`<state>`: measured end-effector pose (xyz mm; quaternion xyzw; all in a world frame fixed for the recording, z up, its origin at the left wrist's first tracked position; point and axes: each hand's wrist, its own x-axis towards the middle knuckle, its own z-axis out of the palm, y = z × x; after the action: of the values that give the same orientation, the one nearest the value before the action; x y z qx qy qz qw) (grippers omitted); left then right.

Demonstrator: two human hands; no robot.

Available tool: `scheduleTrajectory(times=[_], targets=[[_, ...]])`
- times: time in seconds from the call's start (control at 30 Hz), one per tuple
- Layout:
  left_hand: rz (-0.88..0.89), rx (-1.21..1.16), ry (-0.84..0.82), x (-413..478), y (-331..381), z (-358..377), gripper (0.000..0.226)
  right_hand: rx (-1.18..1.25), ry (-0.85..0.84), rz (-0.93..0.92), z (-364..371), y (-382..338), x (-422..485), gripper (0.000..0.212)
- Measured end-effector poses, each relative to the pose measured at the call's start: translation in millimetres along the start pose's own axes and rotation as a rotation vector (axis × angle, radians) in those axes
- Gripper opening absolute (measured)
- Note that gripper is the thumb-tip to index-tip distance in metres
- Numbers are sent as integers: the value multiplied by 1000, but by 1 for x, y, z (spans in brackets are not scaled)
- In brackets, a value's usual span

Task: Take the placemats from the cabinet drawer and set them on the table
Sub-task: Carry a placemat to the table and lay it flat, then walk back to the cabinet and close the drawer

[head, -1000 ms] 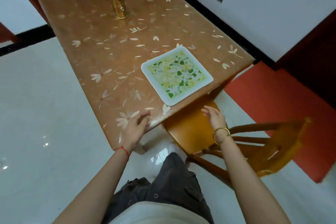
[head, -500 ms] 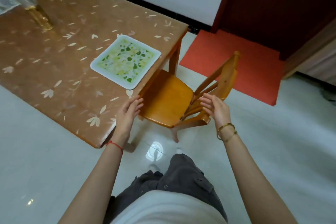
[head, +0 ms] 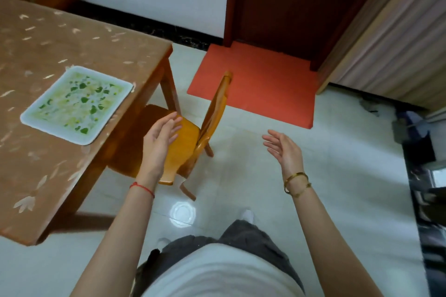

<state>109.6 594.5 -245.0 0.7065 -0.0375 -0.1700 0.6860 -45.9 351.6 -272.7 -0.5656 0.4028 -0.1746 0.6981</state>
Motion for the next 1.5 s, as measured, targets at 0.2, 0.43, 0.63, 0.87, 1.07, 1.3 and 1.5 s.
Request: scheduleTrajectory(times=[0.2, 0.43, 0.63, 0.87, 1.07, 1.3, 1.5], targets=[[-21, -174, -63, 21, 15, 135, 37, -14, 31, -30, -96, -37, 62, 33], [-44, -140, -91, 60, 16, 225, 34, -5, 40, -23, -150, -63, 128, 33], [-76, -112, -53, 119, 16, 266, 39, 5, 25, -33, -159, -81, 198, 35], [-55, -136, -46, 216, 22, 319, 38, -35, -28, -69, -152, -115, 314, 39], [-33, -167, -33, 311, 49, 357, 38, -72, -65, -101, -122, -169, 420, 36], [-35, -175, 65, 393, 78, 365, 37, -93, -162, -99, -63, -214, 509, 35], [-47, -198, 196, 459, 88, 355, 34, -119, -298, -84, 2, -240, 588, 34]])
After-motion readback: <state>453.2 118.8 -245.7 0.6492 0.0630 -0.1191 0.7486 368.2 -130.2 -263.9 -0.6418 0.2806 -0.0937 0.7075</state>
